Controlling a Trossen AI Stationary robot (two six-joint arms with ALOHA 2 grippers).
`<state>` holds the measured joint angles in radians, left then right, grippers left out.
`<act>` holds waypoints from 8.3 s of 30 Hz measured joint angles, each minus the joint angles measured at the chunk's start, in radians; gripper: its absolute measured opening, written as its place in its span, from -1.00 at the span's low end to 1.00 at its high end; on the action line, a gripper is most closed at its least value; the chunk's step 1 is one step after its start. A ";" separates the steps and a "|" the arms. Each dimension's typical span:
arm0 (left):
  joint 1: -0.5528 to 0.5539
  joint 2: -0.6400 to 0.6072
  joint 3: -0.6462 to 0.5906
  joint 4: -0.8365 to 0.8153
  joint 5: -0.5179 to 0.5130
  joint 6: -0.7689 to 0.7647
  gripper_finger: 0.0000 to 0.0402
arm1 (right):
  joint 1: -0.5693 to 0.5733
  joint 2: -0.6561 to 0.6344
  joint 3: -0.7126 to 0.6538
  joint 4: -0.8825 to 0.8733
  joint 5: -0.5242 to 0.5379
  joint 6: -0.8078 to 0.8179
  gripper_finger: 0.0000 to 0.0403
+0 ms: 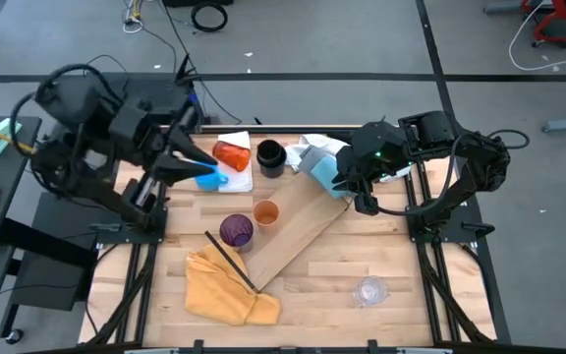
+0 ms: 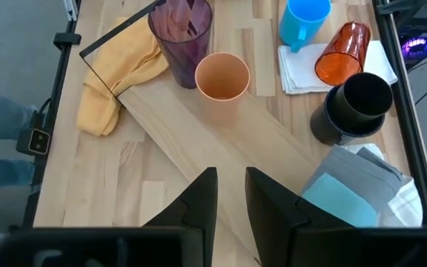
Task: Stack small to large cups/mugs on shelf
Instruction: Put the blue mug on the shelf
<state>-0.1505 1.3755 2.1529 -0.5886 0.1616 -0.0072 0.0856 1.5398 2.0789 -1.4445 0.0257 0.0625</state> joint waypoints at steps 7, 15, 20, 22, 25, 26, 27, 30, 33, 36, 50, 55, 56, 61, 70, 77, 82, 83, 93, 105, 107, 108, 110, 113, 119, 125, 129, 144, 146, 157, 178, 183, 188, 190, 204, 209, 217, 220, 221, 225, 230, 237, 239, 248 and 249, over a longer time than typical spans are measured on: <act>-0.057 -0.067 -0.002 -0.356 -0.351 -0.003 -0.70 | 0.000 0.000 0.000 0.001 0.000 -0.011 -0.61; -0.061 -0.129 -0.002 -0.688 -0.680 -0.200 -0.72 | 0.000 0.000 0.000 0.003 0.000 -0.009 -0.61; -0.077 -0.206 -0.112 -0.686 -0.741 -0.303 -0.70 | 0.000 0.000 0.000 0.008 0.000 -0.009 -0.61; -0.104 -0.264 -0.216 -0.596 -0.741 -0.309 -0.69 | 0.000 0.000 0.000 0.009 0.000 -0.010 -0.61; -0.143 -0.375 -0.408 -0.405 -0.743 -0.300 -0.71 | 0.000 0.000 0.000 0.013 0.000 -0.004 -0.61; -0.152 -0.417 -0.478 -0.337 -0.743 -0.297 -0.72 | 0.000 0.000 0.000 0.013 0.000 -0.002 -0.61; -0.158 -0.458 -0.549 -0.267 -0.746 -0.297 -0.73 | 0.000 0.000 0.000 0.013 0.000 -0.002 -0.61; -0.162 -0.572 -0.755 -0.073 -0.748 -0.296 -0.75 | 0.000 0.000 0.000 0.013 0.000 -0.002 -0.61; -0.161 -0.653 -0.939 0.048 -0.753 -0.313 -0.74 | 0.000 0.000 0.000 0.019 0.000 -0.002 -0.61; -0.161 -0.691 -1.101 0.131 -0.776 -0.373 -0.72 | 0.000 0.000 0.000 0.042 0.000 -0.002 -0.61; -0.077 -0.683 -1.288 0.255 -0.817 -0.450 -0.74 | -0.001 0.007 0.000 0.071 0.001 0.004 -0.61; -0.021 -0.682 -1.288 0.162 -0.794 -0.497 -0.71 | 0.000 0.020 0.000 0.074 0.001 -0.010 -0.61; -0.009 -0.682 -1.288 0.141 -0.783 -0.506 -0.70 | 0.000 0.025 0.000 0.076 0.000 -0.012 -0.61; 0.049 -0.682 -1.288 0.057 -0.733 -0.532 -0.70 | 0.000 0.032 0.000 0.074 0.001 -0.019 -0.61; 0.211 -0.614 -1.287 -0.002 -0.728 -0.563 -0.74 | 0.000 0.034 0.000 0.085 0.018 -0.020 -0.61; 0.360 -0.471 -1.287 0.080 -0.520 -0.564 -0.67 | 0.000 0.034 0.000 0.089 0.026 -0.009 -0.61; 0.425 -0.396 -1.287 0.148 -0.425 -0.565 -0.62 | 0.000 0.034 0.000 0.089 0.026 0.019 -0.61; 0.432 -0.393 -1.287 0.165 -0.405 -0.560 -0.61 | 0.000 0.034 0.000 0.089 0.026 0.023 -0.61; 0.474 -0.408 -1.287 0.216 -0.358 -0.513 -0.62 | 0.015 0.033 -0.011 0.087 0.026 0.051 -0.61; 0.476 -0.409 -1.286 0.215 -0.333 -0.493 -0.58 | 0.041 0.033 -0.127 0.127 0.007 0.069 -0.61; 0.487 -0.409 -1.286 0.201 -0.345 -0.493 -0.60 | 0.041 0.033 -0.157 0.163 0.007 0.068 -0.61; 0.495 -0.409 -1.286 0.188 -0.349 -0.494 -0.60 | 0.041 0.033 -0.167 0.180 0.007 0.067 -0.61; 0.517 -0.408 -1.286 0.169 -0.356 -0.502 -0.61 | 0.041 0.033 -0.184 0.206 0.007 0.066 -0.61; 0.547 -0.408 -1.286 0.158 -0.357 -0.504 -0.62 | 0.031 0.033 -0.207 0.272 0.007 0.065 -0.61; 0.572 -0.408 -1.286 0.156 -0.356 -0.497 -0.58 | -0.006 0.033 -0.224 0.425 0.006 0.031 -0.61; 0.573 -0.408 -1.286 0.156 -0.356 -0.490 -0.56 | -0.052 0.054 -0.226 0.465 -0.053 0.012 -0.61; 0.574 -0.408 -1.286 0.149 -0.356 -0.471 -0.58 | -0.079 0.078 -0.226 0.485 -0.093 -0.013 -0.61; 0.667 -0.309 -1.285 0.134 -0.338 -0.478 -0.55 | -0.149 0.167 -0.226 0.603 -0.202 -0.061 -0.61; 0.671 -0.262 -1.286 0.170 -0.303 -0.479 -0.55 | -0.150 0.166 -0.226 0.608 -0.208 -0.058 -0.61; 0.670 -0.056 -1.236 0.209 -0.190 -0.477 -0.54 | -0.151 0.166 -0.222 0.605 -0.211 -0.033 -0.61; 0.667 0.133 -0.949 -0.196 -0.249 -0.223 -0.04 | -0.148 0.165 -0.221 0.597 -0.223 -0.013 -0.61; 0.662 0.144 -0.949 -0.203 -0.251 -0.247 0.08 | -0.148 0.165 -0.221 0.597 -0.223 -0.013 -0.61; 0.645 0.143 -0.949 -0.201 -0.252 -0.251 0.07 | -0.148 0.164 -0.221 0.597 -0.223 -0.013 -0.61; 0.639 0.151 -0.949 -0.200 -0.261 -0.261 0.04 | -0.148 0.164 -0.221 0.597 -0.223 -0.013 -0.61; 0.628 0.253 -0.950 -0.225 -0.450 -0.318 -0.07 | -0.148 0.164 -0.221 0.597 -0.236 -0.002 -0.61; 0.628 0.254 -0.950 -0.221 -0.490 -0.318 -0.07 | -0.148 0.164 -0.221 0.597 -0.237 -0.002 -0.61; 0.611 0.254 -0.950 -0.202 -0.491 -0.322 -0.07 | -0.149 0.164 -0.221 0.597 -0.237 -0.004 -0.61; 0.604 0.254 -0.950 -0.192 -0.487 -0.322 -0.07 | -0.149 0.164 -0.221 0.597 -0.237 -0.005 -0.61; 0.602 0.254 -0.950 -0.192 -0.483 -0.322 -0.07 | -0.149 0.164 -0.221 0.597 -0.237 -0.005 -0.61; 0.596 0.254 -0.950 -0.195 -0.474 -0.322 -0.07 | -0.149 0.164 -0.221 0.597 -0.237 -0.005 -0.61; 0.596 0.254 -0.950 -0.194 -0.472 -0.322 -0.07 | -0.149 0.164 -0.221 0.597 -0.237 -0.005 -0.61; 0.597 0.254 -0.950 -0.191 -0.472 -0.322 -0.07 | -0.149 0.164 -0.221 0.597 -0.237 -0.005 -0.61; 0.597 0.254 -0.950 -0.188 -0.472 -0.321 -0.07 | -0.149 0.164 -0.221 0.597 -0.237 -0.005 -0.61; 0.597 0.254 -0.950 -0.184 -0.472 -0.320 -0.06 | -0.149 0.164 -0.221 0.597 -0.237 -0.005 -0.61; 0.597 0.254 -0.950 -0.184 -0.472 -0.320 -0.07 | -0.149 0.164 -0.221 0.597 -0.237 -0.005 -0.61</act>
<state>0.4465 1.6299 1.2030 -0.7730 -0.3103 -0.3268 -0.0631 1.7042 1.8580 -0.8478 -0.2111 0.0574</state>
